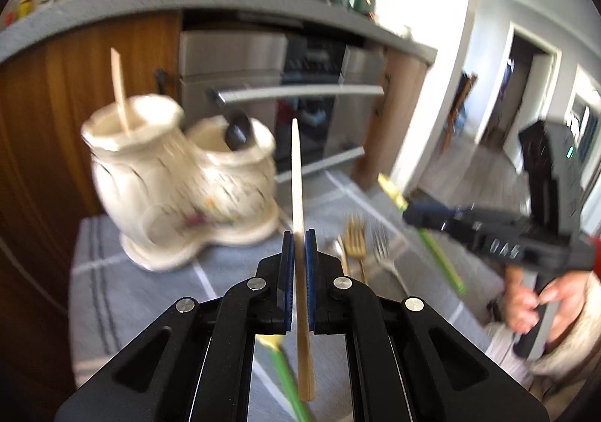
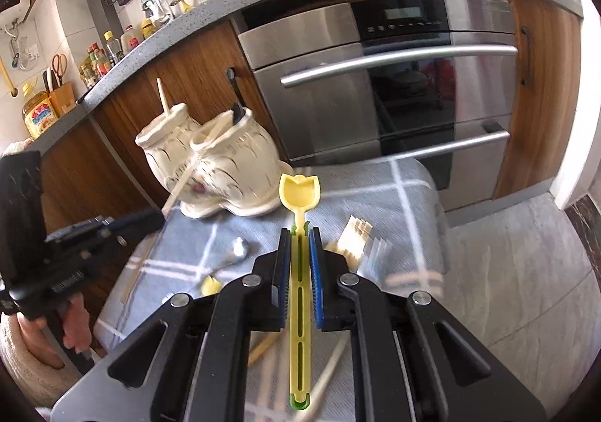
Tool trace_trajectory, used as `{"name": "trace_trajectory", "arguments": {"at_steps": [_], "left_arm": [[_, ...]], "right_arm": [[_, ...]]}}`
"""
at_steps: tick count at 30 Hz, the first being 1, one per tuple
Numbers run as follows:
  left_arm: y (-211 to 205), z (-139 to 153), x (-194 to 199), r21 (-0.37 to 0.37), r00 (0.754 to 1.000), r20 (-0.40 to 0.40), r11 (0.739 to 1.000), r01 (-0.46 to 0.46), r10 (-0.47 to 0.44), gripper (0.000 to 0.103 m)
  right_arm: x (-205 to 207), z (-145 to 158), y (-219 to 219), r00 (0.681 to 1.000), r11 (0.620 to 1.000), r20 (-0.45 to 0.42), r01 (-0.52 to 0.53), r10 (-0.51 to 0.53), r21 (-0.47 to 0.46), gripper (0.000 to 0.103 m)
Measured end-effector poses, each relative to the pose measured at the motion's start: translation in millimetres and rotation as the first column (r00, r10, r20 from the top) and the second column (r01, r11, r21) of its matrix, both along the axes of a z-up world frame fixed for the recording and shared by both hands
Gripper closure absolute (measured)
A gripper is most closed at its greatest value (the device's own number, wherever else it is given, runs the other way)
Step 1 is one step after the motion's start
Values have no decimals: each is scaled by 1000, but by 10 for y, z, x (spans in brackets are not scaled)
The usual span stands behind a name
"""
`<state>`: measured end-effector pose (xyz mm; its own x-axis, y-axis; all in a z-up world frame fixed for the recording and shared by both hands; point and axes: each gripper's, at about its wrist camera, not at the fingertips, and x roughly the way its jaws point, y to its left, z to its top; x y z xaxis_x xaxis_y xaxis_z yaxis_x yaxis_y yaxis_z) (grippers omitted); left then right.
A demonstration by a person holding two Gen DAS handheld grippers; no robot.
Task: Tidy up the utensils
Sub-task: 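Lift the chopstick and yellow utensil and carry both over the ceramic holder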
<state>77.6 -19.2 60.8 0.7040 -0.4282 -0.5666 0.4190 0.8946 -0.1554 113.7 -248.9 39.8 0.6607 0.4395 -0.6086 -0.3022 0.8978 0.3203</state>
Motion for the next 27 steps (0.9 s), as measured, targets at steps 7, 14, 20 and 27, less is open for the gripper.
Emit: {"name": "trace_trajectory", "arguments": {"at_steps": [7,14,20,27], "left_arm": [[450,486,278,-69,991,97,994,-89,96,97],[743,747,632,-155,975,162,980,-127,152,97],[865,682,949,-197,973,151,970,-146,177,97],[803,653,1200,-162,953,215,970,-182,215,97]], "right_arm": [[369,324,329,996,999,78,-35,32,42,93],[724,612,658,984,995,167,-71,58,71,93],[1000,694,841,976,993,216,-56,33,101,93],[1366,612,934,975,988,215,14,-48,155,93]]}}
